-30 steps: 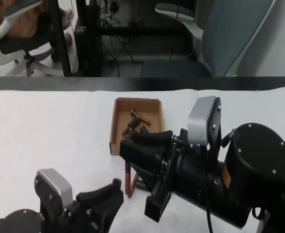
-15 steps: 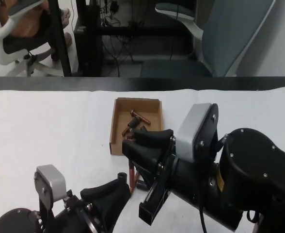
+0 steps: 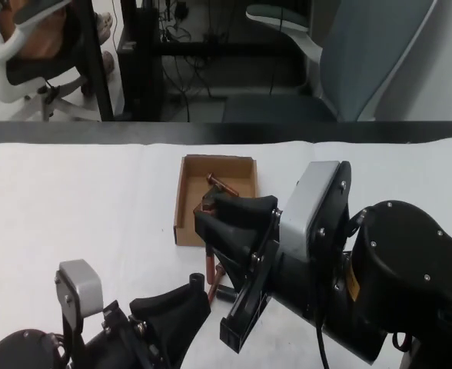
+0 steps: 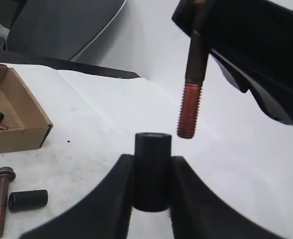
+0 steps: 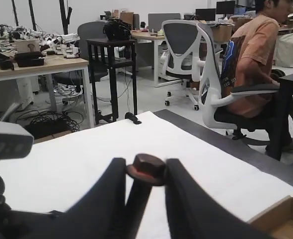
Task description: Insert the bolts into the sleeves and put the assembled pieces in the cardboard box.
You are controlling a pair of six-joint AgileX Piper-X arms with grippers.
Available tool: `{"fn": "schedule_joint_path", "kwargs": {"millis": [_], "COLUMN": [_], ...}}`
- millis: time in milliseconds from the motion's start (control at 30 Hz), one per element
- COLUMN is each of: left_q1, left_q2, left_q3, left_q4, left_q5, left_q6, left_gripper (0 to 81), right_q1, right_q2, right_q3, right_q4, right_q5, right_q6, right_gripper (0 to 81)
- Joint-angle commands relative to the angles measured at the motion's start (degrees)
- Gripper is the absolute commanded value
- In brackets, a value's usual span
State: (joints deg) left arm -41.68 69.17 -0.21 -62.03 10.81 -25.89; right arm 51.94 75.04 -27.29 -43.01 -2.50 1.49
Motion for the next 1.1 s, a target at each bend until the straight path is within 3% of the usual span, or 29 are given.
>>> {"fn": "schedule_joint_path", "kwargs": {"millis": [0,133,700,1067], "left_q1": [-0.23,-0.23,-0.23,-0.23], "left_q2": [0.01,0.01,0.01,0.01], "left_q3": [-0.45,-0.45,-0.45,-0.45], "left_q4": [-3.82,-6.24,-4.84,-4.82], "left_q5": [4.55,7.58,9.07,8.70], "left_q6": [0.33,0.23,0.23,3.20], "left_gripper": [1.8,1.8,1.8,1.8], "right_q1": [0.04,0.04,-0.06,-0.06], "right_q2": [-0.15,-0.15,-0.15,3.67], "right_q3": [-0.27,-0.27,-0.89,-2.23], "right_q4": [-1.47,-1.47,-1.90,-1.89], "right_q5": [0.76,0.93,1.76,1.23], "right_q6": [-0.80,-1.91,-1.92,4.94], "right_gripper": [0.6,0.6,0.6,0.6]}}
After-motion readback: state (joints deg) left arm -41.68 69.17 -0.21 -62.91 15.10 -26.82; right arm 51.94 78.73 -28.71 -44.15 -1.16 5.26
